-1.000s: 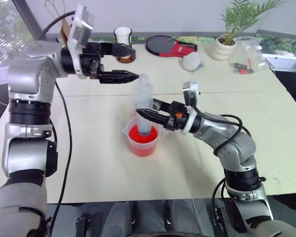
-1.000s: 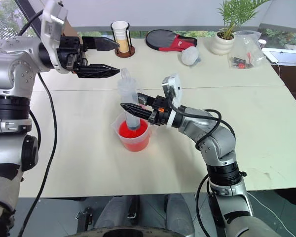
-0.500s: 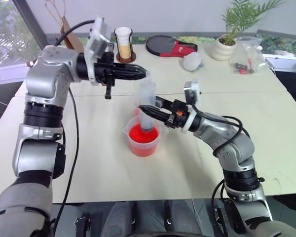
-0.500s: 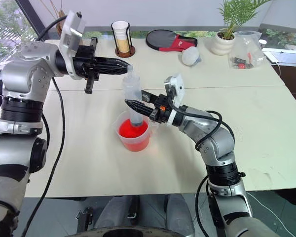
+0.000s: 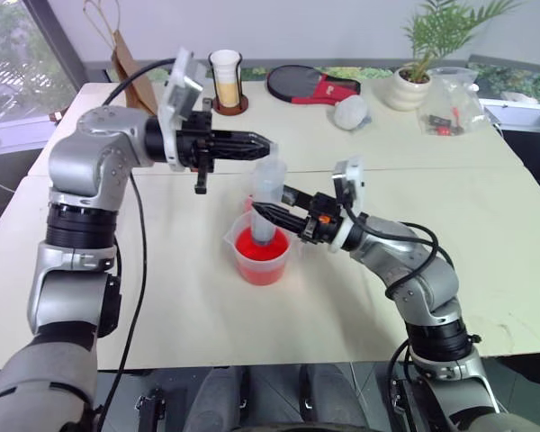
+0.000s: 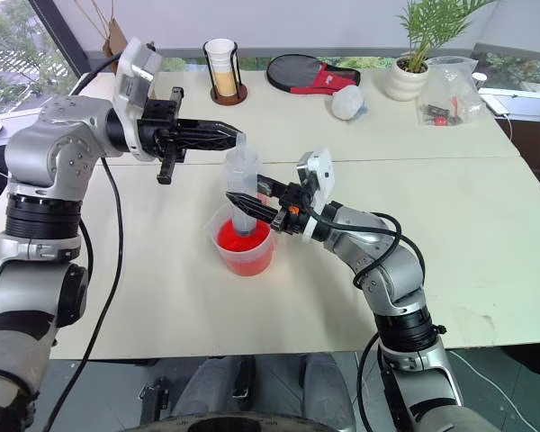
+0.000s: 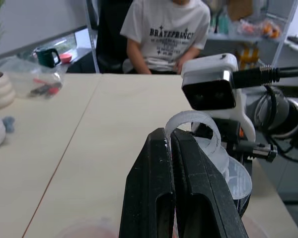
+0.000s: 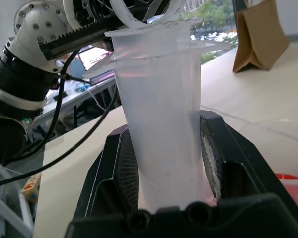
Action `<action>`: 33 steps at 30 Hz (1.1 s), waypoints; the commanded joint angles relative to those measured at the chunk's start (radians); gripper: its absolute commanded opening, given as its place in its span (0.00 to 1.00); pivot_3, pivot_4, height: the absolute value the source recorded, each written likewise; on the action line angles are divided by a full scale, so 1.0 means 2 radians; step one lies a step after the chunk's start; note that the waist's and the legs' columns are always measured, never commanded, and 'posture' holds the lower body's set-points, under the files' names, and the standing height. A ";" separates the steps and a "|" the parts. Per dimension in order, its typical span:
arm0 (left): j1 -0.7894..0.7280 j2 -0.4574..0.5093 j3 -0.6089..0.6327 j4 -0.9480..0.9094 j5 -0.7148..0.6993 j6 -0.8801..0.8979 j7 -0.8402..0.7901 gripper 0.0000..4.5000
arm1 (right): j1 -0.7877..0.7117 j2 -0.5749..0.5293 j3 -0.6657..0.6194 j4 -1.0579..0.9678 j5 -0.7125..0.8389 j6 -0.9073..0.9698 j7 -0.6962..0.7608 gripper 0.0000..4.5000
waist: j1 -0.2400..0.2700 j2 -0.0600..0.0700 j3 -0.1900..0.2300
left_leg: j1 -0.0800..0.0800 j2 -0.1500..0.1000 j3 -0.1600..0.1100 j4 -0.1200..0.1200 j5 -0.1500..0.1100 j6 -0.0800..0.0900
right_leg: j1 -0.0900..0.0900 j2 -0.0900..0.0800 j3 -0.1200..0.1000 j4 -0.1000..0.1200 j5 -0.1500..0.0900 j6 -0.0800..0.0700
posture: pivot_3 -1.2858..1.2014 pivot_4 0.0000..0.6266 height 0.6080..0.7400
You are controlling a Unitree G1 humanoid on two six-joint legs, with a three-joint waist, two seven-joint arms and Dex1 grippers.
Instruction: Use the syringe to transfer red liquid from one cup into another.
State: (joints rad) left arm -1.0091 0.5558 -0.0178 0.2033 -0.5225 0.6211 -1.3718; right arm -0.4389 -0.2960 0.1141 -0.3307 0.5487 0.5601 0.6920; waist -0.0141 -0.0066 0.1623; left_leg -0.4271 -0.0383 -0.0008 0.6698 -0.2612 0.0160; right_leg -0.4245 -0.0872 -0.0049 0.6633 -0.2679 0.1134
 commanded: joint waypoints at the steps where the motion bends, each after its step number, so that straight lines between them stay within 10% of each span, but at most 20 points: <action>1: -0.037 -0.002 0.032 -0.003 -0.026 -0.004 0.011 0.00 | 0.008 -0.002 0.027 -0.014 -0.004 0.008 0.007 0.32 | 0.000 0.000 0.000 | 0.000 0.000 0.000 0.000 0.000 0.000 | 0.000 0.000 0.000 0.000 0.000 0.000 | 0.52 0.24 1.00; 23: -0.066 0.005 0.040 0.032 -0.040 -0.007 0.001 0.00 | 0.020 -0.004 0.033 -0.013 -0.005 0.012 0.004 0.32 | 0.000 0.000 0.000 | 0.000 0.000 0.000 0.000 0.000 0.000 | 0.000 0.000 0.000 0.000 0.000 0.000 | 0.52 0.24 1.00; 30: -0.047 0.021 0.032 0.027 -0.030 -0.010 -0.007 0.64 | 0.009 -0.001 0.006 -0.025 0.010 0.020 -0.015 0.32 | 0.000 0.000 0.000 | 0.000 0.000 0.000 0.000 0.000 0.000 | 0.000 0.000 0.000 0.000 0.000 0.000 | 0.52 0.24 1.00; 33: -0.041 0.036 0.037 0.043 -0.025 -0.016 -0.006 0.64 | -0.005 -0.001 -0.027 -0.046 0.040 0.041 -0.036 0.32 | 0.000 0.000 0.000 | 0.000 0.000 0.000 0.000 0.000 0.000 | 0.000 0.000 0.000 0.000 0.000 0.000 | 0.52 0.24 1.00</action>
State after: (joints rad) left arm -1.0755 0.6039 0.0100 0.2951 -0.5617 0.6124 -1.3850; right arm -0.4194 -0.2966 0.1066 -0.3703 0.5867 0.6260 0.6437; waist -0.0135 -0.0067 0.1623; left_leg -0.4270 -0.0382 -0.0011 0.6697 -0.2612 0.0159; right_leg -0.4245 -0.0872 -0.0049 0.6632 -0.2679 0.1134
